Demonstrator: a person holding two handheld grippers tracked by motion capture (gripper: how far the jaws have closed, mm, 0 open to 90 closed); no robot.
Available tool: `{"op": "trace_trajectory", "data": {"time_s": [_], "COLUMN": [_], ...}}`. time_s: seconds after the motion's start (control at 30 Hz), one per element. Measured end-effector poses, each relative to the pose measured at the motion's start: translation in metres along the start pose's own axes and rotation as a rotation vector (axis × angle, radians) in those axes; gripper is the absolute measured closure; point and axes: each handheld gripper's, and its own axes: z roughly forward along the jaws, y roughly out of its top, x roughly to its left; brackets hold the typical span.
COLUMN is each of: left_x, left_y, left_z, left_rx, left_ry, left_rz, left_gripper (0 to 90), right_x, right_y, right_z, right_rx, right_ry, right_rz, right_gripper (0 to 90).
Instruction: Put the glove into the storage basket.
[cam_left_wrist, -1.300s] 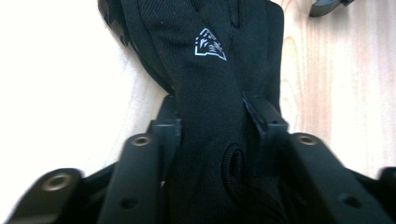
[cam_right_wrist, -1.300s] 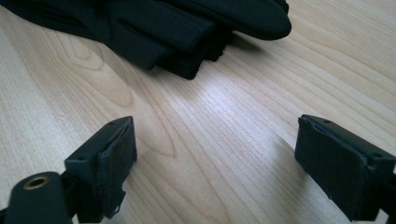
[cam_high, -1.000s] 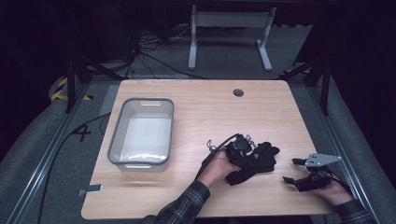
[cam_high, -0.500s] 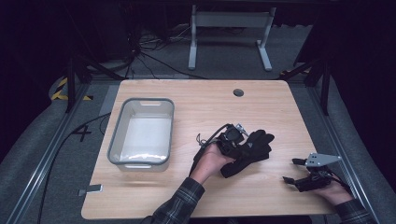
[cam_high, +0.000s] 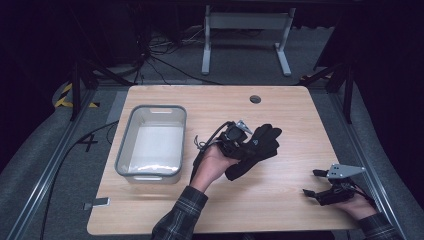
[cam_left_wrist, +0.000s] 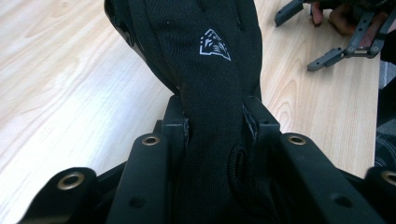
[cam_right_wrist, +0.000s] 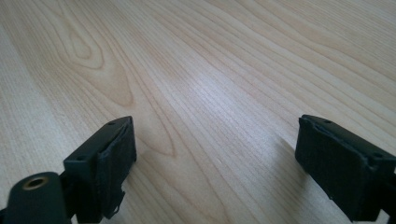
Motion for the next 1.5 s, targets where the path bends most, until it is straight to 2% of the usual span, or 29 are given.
{"op": "trace_trajectory", "data": {"time_s": [0.17, 0.33, 0.37, 0.4, 0.43, 0.47, 0.6, 0.93, 1.03, 1.13, 1.17, 1.4, 1.5], "left_x": [0.009, 0.021, 0.026, 0.026, 0.029, 0.029, 0.035, 0.047, 0.053, 0.056, 0.059, 0.070, 0.075], "left_y": [-0.008, -0.017, -0.021, -0.021, -0.025, -0.025, -0.035, -0.057, -0.067, -0.072, -0.078, -0.094, -0.101], "left_z": [-0.016, -0.033, -0.040, -0.040, -0.048, -0.048, -0.066, -0.099, -0.113, -0.120, -0.126, -0.141, -0.144], "left_rx": [-0.023, -0.038, -0.042, -0.042, -0.046, -0.046, -0.067, -0.095, -0.119, -0.127, -0.136, -0.134, -0.146], "left_ry": [0.025, 0.075, 0.094, 0.094, 0.111, 0.111, 0.151, 0.231, 0.261, 0.276, 0.295, 0.349, 0.376], "left_rz": [-0.034, -0.069, -0.087, -0.087, -0.100, -0.100, -0.133, -0.190, -0.221, -0.234, -0.251, -0.292, -0.322], "left_gripper": [67.7, 67.7, 67.7, 67.7, 67.7, 67.7, 67.6, 67.5, 67.6, 67.6, 67.5, 67.6, 67.6], "right_x": [0.000, -0.002, -0.002, -0.002, -0.002, -0.002, -0.003, -0.004, -0.004, -0.004, -0.004, -0.004, -0.004], "right_y": [0.000, 0.001, 0.001, 0.001, 0.001, 0.001, 0.001, 0.001, 0.001, 0.001, 0.001, 0.001, 0.001], "right_z": [0.000, 0.001, 0.001, 0.001, 0.001, 0.001, 0.001, 0.001, 0.001, 0.001, 0.001, 0.001, 0.001], "right_rx": [0.001, 0.003, 0.003, 0.003, 0.002, 0.002, 0.002, 0.002, 0.002, 0.002, 0.003, 0.003, 0.003], "right_ry": [0.000, 0.005, 0.006, 0.006, 0.008, 0.008, 0.010, 0.015, 0.015, 0.015, 0.015, 0.015, 0.013], "right_rz": [0.000, -0.006, -0.007, -0.007, -0.007, -0.007, -0.010, -0.016, -0.016, -0.016, -0.014, -0.013, -0.013], "right_gripper": [12.1, 11.1, 11.1, 11.1, 11.1, 11.1, 11.1, 11.1, 11.1, 11.1, 11.1, 11.1, 11.1]}}
